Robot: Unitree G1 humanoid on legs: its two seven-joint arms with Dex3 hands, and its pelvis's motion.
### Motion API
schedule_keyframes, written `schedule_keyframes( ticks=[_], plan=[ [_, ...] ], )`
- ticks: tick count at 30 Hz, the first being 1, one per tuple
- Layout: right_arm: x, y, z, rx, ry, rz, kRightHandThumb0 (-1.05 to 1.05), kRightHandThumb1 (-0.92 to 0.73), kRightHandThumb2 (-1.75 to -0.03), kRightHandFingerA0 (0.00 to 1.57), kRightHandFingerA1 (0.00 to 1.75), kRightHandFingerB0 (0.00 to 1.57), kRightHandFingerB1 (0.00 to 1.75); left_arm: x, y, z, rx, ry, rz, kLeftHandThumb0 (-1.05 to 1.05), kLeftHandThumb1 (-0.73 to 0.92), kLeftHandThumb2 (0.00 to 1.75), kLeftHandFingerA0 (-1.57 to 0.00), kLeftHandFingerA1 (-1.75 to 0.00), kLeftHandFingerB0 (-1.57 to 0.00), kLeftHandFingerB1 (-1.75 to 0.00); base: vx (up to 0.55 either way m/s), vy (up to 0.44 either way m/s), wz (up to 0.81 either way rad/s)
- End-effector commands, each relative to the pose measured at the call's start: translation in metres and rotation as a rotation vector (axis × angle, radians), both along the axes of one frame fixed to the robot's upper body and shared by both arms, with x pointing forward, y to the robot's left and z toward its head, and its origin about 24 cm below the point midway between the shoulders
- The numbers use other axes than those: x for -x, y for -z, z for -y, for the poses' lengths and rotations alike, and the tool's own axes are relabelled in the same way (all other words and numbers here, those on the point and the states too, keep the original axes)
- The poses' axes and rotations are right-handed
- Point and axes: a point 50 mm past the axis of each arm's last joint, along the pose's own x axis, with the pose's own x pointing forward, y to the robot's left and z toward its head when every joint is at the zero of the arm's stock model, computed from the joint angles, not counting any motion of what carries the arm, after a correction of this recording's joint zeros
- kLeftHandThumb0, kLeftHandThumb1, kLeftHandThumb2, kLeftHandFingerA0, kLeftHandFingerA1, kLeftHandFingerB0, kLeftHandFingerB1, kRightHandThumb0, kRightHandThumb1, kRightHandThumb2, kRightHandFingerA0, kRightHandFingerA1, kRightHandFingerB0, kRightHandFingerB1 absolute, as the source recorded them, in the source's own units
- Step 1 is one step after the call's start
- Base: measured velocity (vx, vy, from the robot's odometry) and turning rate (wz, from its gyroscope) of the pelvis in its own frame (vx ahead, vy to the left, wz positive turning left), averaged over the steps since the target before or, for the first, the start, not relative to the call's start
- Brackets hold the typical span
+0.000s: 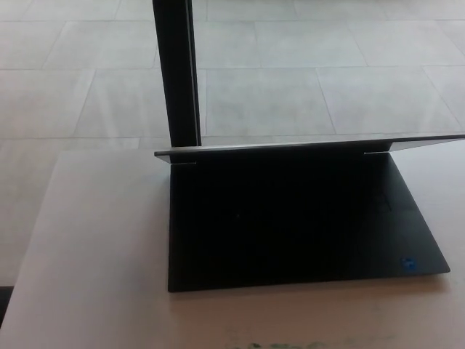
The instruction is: The robot uses its right hand to push down on the lid of a laptop kept in the middle of the desk to close it
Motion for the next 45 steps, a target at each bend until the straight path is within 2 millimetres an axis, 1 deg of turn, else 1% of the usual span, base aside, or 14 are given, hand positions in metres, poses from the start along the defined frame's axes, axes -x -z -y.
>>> schedule_keyframes(
  ticks=[1, 7, 13, 14, 15, 19, 20, 21, 23, 27, 28, 29, 33, 45],
  plan=[
    [0.018, -0.049, 0.047, 0.02, 0.378, 0.38, -0.84, -0.91, -0.67, 0.56, 0.97, 0.43, 0.7, 0.005, -0.032, -0.019, 0.211, -0.219, 0.207, -0.96, 0.77, 0.64, -0.45, -0.74, -0.46, -0.62, 0.0, 0.0, 0.0],
    [0.001, -0.091, 0.063, 0.054, 0.397, 0.541, -0.89, -0.92, -0.68, 0.54, 0.96, 0.39, 0.69, 0.01, -0.031, -0.018, 0.247, -0.224, 0.207, -0.96, 0.78, 0.64, -0.42, -0.74, -0.43, -0.6, 0.0, 0.0, 0.0],
    [-0.046, -0.176, 0.065, 0.127, 0.23, 0.806, -0.86, -0.9, -0.66, 0.61, 0.78, 0.49, 0.57, 0.011, -0.031, -0.016, 0.256, -0.218, 0.196, -0.96, 0.78, 0.64, -0.41, -0.73, -0.42, -0.6, 0.0, 0.0, 0.0],
    [-0.067, -0.207, 0.054, 0.183, 0.154, 0.879, -0.96, -0.71, -0.85, 0.68, 0.76, 0.56, 0.59, 0.011, -0.033, -0.015, 0.255, -0.22, 0.198, -0.96, 0.78, 0.64, -0.43, -0.74, -0.43, -0.61, 0.0, 0.0, 0.0],
    [-0.076, -0.223, 0.046, 0.226, 0.099, 0.899, -0.92, -0.87, -0.66, 0.7, 0.72, 0.62, 0.56, 0.011, -0.031, -0.015, 0.253, -0.216, 0.191, -0.97, 0.78, 0.64, -0.43, -0.74, -0.43, -0.6, 0.0, 0.0, 0.0],
    [-0.114, -0.279, 0.002, 0.292, -0.175, 0.995, -0.87, -0.88, -0.68, 0.53, 0.42, 0.49, 0.35, 0.01, -0.031, -0.015, 0.262, -0.212, 0.191, -0.96, 0.78, 0.64, -0.43, -0.7, -0.42, -0.58, 0.0, 0.0, 0.0],
    [-0.122, -0.289, -0.011, 0.305, -0.237, 1.017, -0.87, -0.7, -1.08, 0.44, 0.52, 0.39, 0.47, 0.011, -0.031, -0.014, 0.264, -0.209, 0.187, -0.95, 0.79, 0.64, -0.42, -0.7, -0.41, -0.57, 0.0, 0.0, 0.0],
    [-0.13, -0.298, -0.024, 0.321, -0.292, 1.029, -0.88, -0.89, -0.68, 0.5, 0.4, 0.44, 0.34, 0.011, -0.031, -0.013, 0.267, -0.207, 0.189, -0.95, 0.79, 0.64, -0.42, -0.7, -0.41, -0.58, 0.0, 0.0, 0.0],
    [-0.146, -0.309, -0.054, 0.378, -0.427, 1.03, -0.85, -0.92, -0.7, 0.5, 0.4, 0.42, 0.34, 0.011, -0.031, -0.014, 0.26, -0.197, 0.176, -0.97, 0.79, 0.64, -0.43, -0.69, -0.41, -0.57, 0.0, 0.0, 0.0],
    [-0.165, -0.312, -0.097, 0.444, -0.648, 1.015, -0.85, -0.92, -0.73, 0.51, 0.41, 0.4, 0.34, 0.014, -0.027, -0.014, 0.257, -0.201, 0.161, -0.96, 0.8, 0.64, -0.46, -0.68, -0.43, -0.57, 0.0, 0.0, 0.0],
    [-0.168, -0.311, -0.108, 0.472, -0.701, 0.998, -0.8, -0.75, -1.13, 0.43, 0.53, 0.35, 0.48, 0.015, -0.027, -0.014, 0.261, -0.2, 0.162, -0.96, 0.8, 0.64, -0.45, -0.68, -0.43, -0.58, 0.0, 0.0, 0.0],
    [-0.171, -0.311, -0.119, 0.503, -0.744, 0.97, -0.91, -0.92, -0.77, 0.48, 0.4, 0.38, 0.34, 0.015, -0.027, -0.014, 0.261, -0.195, 0.162, -0.98, 0.8, 0.65, -0.44, -0.69, -0.41, -0.57, 0.0, 0.0, 0.0],
    [-0.183, -0.304, -0.175, 0.59, -0.995, 0.87, -0.93, -0.92, -0.75, 0.42, 0.45, 0.36, 0.34, 0.015, -0.029, -0.012, 0.255, -0.191, 0.157, -0.97, 0.8, 0.64, -0.46, -0.71, -0.43, -0.58, 0.0, 0.0, 0.0],
    [-0.211, -0.267, -0.232, 0.775, -1.325, 0.55, -0.98, -0.92, -0.81, 0.26, 0.51, 0.22, 0.36, 0.016, -0.03, -0.014, 0.254, -0.182, 0.156, -0.97, 0.8, 0.64, -0.45, -0.68, -0.43, -0.57, 0.0, 0.0, 0.0]
  ],
)
